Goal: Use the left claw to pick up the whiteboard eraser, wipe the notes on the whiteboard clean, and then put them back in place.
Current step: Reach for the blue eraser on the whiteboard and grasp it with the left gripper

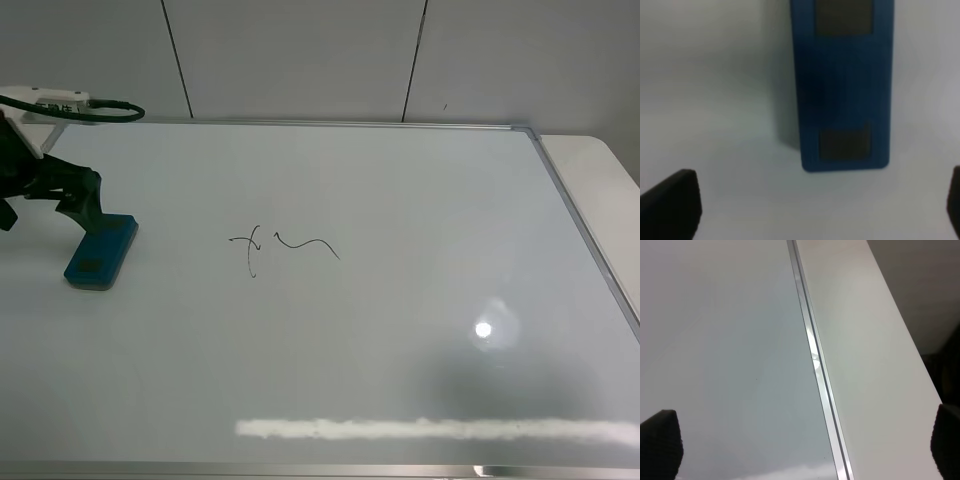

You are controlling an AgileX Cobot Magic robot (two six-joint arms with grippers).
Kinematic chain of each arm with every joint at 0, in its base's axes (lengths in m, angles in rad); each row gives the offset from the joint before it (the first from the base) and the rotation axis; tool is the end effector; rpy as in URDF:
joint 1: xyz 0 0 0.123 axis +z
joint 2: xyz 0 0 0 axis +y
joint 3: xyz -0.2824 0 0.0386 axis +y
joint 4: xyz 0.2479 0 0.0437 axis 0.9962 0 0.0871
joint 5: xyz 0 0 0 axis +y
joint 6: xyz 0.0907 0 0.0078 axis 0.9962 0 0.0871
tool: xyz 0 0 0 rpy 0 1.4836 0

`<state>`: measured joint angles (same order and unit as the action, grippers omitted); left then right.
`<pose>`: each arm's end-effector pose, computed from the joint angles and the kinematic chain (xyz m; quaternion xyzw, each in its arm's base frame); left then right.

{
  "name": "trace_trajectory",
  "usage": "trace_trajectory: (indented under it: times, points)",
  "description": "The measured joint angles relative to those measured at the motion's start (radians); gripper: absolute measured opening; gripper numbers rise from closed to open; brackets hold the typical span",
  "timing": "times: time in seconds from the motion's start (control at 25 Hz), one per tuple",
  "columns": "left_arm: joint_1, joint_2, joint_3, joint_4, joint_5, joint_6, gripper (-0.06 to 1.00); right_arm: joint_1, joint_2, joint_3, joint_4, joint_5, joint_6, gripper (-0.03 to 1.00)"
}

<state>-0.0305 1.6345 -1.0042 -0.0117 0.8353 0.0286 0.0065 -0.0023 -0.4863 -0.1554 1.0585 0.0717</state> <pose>0.2996 -0.0099 0.2022 0.0259 0.9950 -0.0048 0.0960 -0.0040 -0.0123 0.2743 0.0303 0.8525 -0.0574 0.5187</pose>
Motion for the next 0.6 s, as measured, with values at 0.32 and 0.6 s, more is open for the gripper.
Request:
trace_trajectory:
  times: [0.32, 0.6]
  points:
    - [0.000, 0.092, -0.001, -0.048, -0.034, 0.018, 0.99, 0.000, 0.000, 0.000, 0.000, 0.000, 0.000, 0.99]
    - [0.000, 0.136, -0.001, -0.059, -0.087, -0.007, 0.99, 0.000, 0.000, 0.000, 0.000, 0.000, 0.000, 0.99]
